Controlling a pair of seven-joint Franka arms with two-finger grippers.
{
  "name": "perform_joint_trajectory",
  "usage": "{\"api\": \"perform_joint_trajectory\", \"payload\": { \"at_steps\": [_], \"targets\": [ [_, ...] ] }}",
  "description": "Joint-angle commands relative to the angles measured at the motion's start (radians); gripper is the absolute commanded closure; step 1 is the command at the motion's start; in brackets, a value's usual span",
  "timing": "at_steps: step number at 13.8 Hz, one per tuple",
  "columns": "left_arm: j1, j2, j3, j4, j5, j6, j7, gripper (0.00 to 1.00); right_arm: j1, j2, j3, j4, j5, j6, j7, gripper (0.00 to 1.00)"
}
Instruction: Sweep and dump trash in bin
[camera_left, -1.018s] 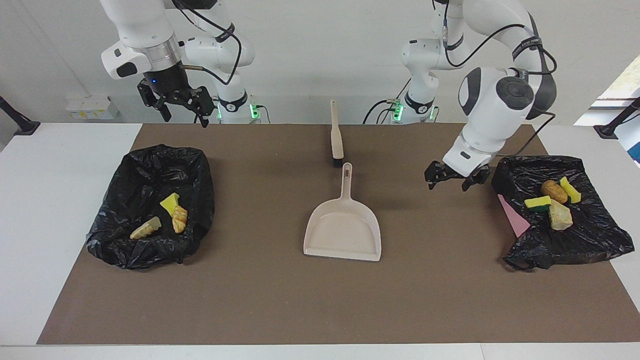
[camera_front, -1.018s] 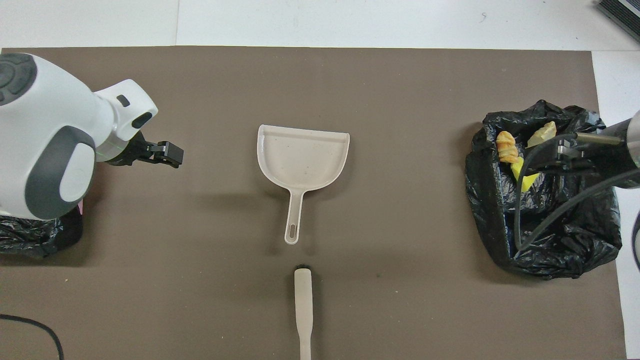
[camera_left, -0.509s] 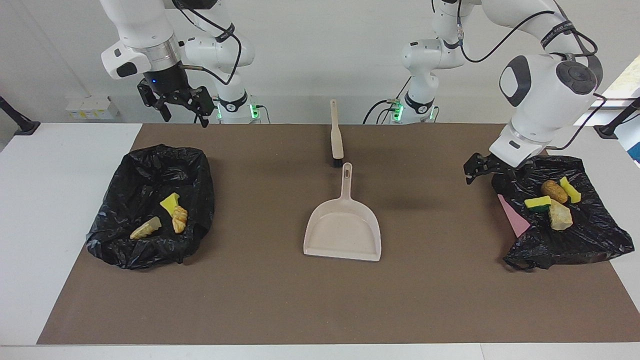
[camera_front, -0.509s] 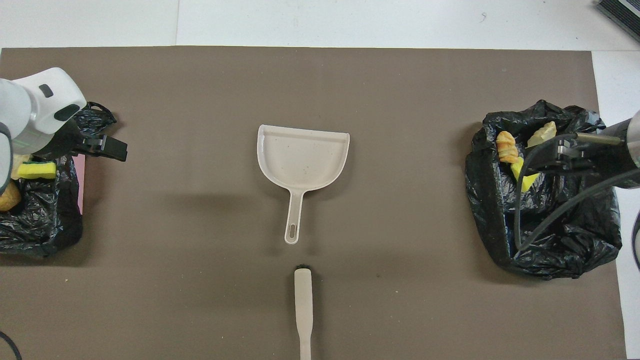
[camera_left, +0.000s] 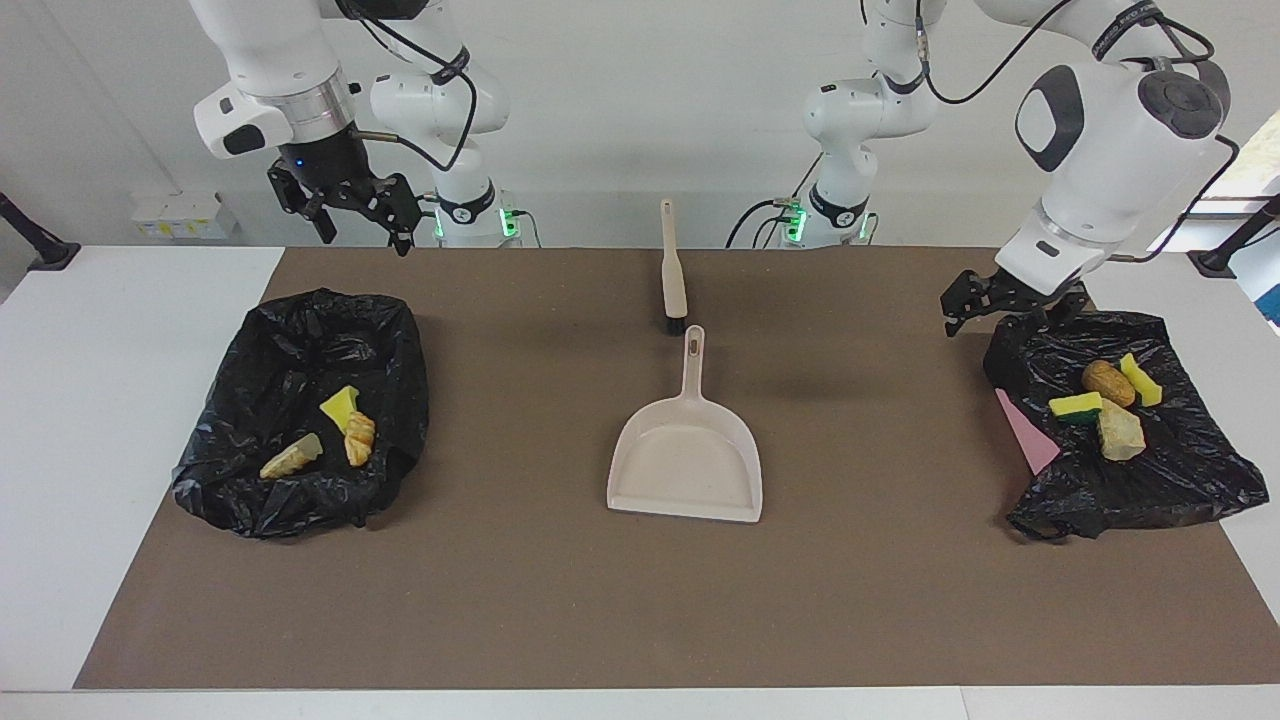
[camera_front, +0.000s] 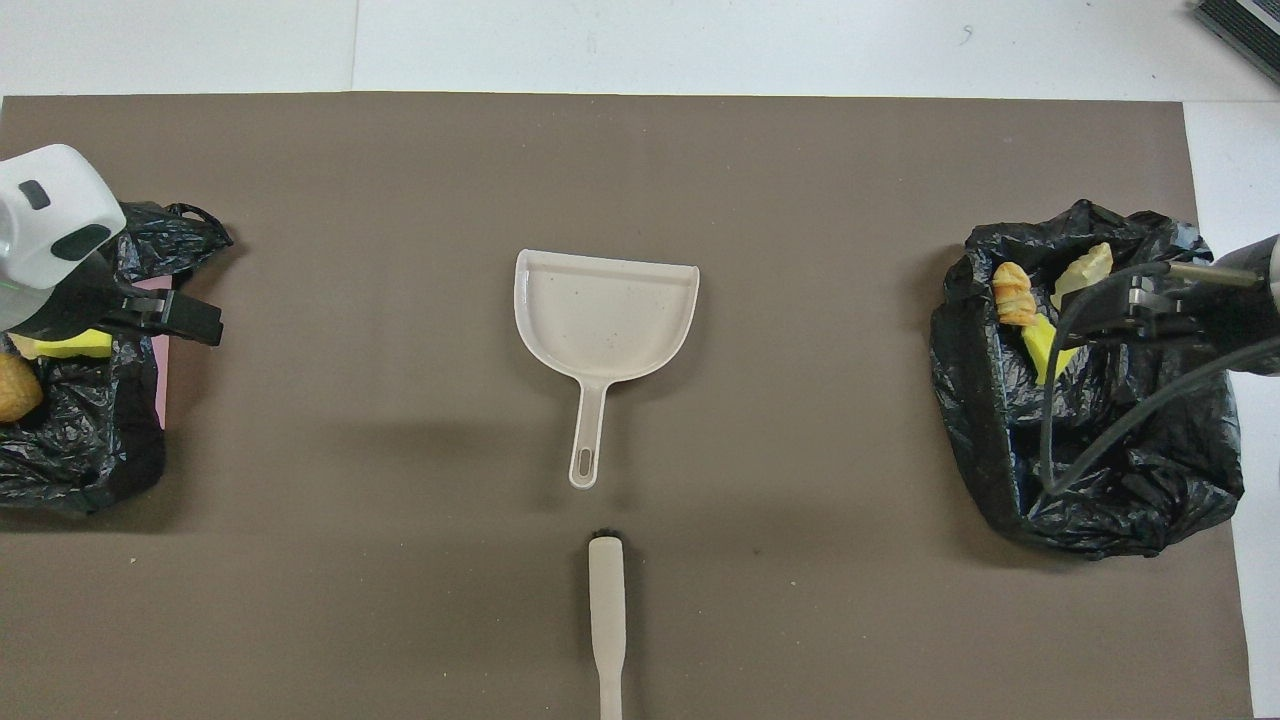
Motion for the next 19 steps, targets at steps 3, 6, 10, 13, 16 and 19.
{"api": "perform_joint_trajectory", "payload": {
  "at_steps": [3, 6, 10, 13, 16, 19],
  "targets": [
    [0.004, -0.051, 0.000, 0.051, 0.008, -0.135, -0.003, 0.00, -0.014, -0.007, 0.006, -0.001, 0.005, -0.004, -0.039, 0.00],
    [0.007, -0.051, -0.002, 0.088, 0.011, -0.169, 0.002, 0.00, -0.013, -0.007, 0.006, -0.001, 0.005, -0.004, -0.039, 0.00],
    [0.009, -0.059, 0.000, 0.071, 0.008, -0.166, 0.015, 0.00, -0.011, -0.007, 0.008, -0.001, 0.005, -0.004, -0.039, 0.00],
    [0.007, -0.045, 0.001, 0.100, 0.011, -0.199, 0.017, 0.00, -0.011, -0.007, 0.008, -0.001, 0.005, -0.004, -0.039, 0.00],
    [0.009, -0.037, 0.003, 0.129, 0.004, -0.213, 0.021, 0.00, -0.011, -0.007, 0.008, -0.002, 0.005, -0.004, -0.039, 0.00],
    [0.009, -0.039, 0.006, 0.129, 0.004, -0.218, 0.028, 0.00, -0.011, -0.007, 0.008, -0.002, 0.005, -0.004, -0.039, 0.00]
  ]
}}
